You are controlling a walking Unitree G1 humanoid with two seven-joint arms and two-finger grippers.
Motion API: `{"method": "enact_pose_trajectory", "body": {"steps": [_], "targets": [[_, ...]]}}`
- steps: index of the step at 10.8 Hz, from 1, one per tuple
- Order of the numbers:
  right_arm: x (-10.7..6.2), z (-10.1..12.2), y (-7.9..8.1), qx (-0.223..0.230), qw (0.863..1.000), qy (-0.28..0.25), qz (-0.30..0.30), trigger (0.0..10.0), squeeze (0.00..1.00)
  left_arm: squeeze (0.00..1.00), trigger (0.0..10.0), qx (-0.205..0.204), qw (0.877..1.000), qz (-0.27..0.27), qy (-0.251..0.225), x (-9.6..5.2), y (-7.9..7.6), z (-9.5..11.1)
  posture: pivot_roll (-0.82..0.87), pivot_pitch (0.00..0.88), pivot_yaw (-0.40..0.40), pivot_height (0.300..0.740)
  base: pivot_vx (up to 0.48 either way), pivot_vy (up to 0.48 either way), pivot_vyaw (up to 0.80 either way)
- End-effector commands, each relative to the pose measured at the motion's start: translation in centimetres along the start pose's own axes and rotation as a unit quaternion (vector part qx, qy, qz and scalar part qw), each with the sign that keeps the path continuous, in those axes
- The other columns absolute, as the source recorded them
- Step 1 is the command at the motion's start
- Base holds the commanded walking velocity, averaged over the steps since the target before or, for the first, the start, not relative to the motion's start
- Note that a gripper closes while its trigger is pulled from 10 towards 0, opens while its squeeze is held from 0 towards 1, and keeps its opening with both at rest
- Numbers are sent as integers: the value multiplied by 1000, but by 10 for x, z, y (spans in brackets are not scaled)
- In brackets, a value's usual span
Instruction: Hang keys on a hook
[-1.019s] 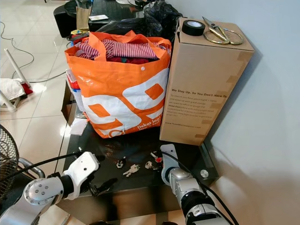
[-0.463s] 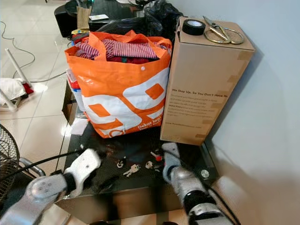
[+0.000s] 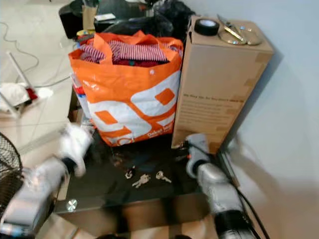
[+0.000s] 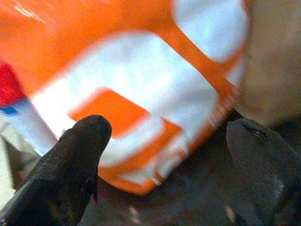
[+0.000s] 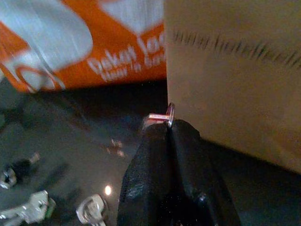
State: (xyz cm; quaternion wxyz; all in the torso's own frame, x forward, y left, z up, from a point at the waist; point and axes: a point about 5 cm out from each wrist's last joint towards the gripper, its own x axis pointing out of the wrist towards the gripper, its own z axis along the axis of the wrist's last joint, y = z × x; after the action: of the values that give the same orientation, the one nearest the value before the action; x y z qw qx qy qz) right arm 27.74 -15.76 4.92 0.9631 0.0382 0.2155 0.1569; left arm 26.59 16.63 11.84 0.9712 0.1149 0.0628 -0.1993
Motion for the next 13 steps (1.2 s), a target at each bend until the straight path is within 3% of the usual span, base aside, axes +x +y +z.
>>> {"method": "enact_pose_trajectory", "body": {"steps": [1, 3, 5, 6, 7, 10, 11, 13], "targets": [[-6, 22, 1, -2, 999, -44, 0, 0, 0, 110, 10000, -3, 1000, 27, -10, 0, 8, 5, -139, 0, 45, 740, 0, 0, 0], [-26, 49, 9, -3, 995, -102, -22, 0, 0, 106, 10000, 25, 997, 63, -25, 2, 16, 20, -113, 0, 28, 740, 0, 0, 0], [-45, 69, 20, 1, 989, -144, -41, 0, 0, 102, 10000, 38, 995, 85, -34, 5, 15, 34, -146, 0, 56, 740, 0, 0, 0], [-49, 76, 19, 11, 985, -157, -68, 8980, 0, 102, 10000, 41, 995, 88, -38, 9, 13, 36, -156, 0, 58, 740, 0, 0, 0], [-47, 81, 15, 19, 980, -161, -111, 10000, 0, 98, 10000, 49, 993, 97, -40, 16, 13, 39, -161, 0, 64, 740, 0, 0, 0], [-44, 88, 17, -29, 974, -170, -146, 10000, 0, 102, 10000, 35, 994, 103, -32, 17, 14, 36, -163, 0, 91, 740, 0, 0, 0], [-45, 83, 18, 7, 976, -169, -136, 10000, 0, 98, 10000, 32, 994, 106, -22, 14, 13, 30, -151, 0, 93, 740, 0, 0, 0], [-43, 77, 24, 16, 978, -161, -131, 10000, 0, 110, 10000, 33, 994, 103, -14, 11, 10, 27, -128, 0, 85, 740, -261, 0, 0]]}}
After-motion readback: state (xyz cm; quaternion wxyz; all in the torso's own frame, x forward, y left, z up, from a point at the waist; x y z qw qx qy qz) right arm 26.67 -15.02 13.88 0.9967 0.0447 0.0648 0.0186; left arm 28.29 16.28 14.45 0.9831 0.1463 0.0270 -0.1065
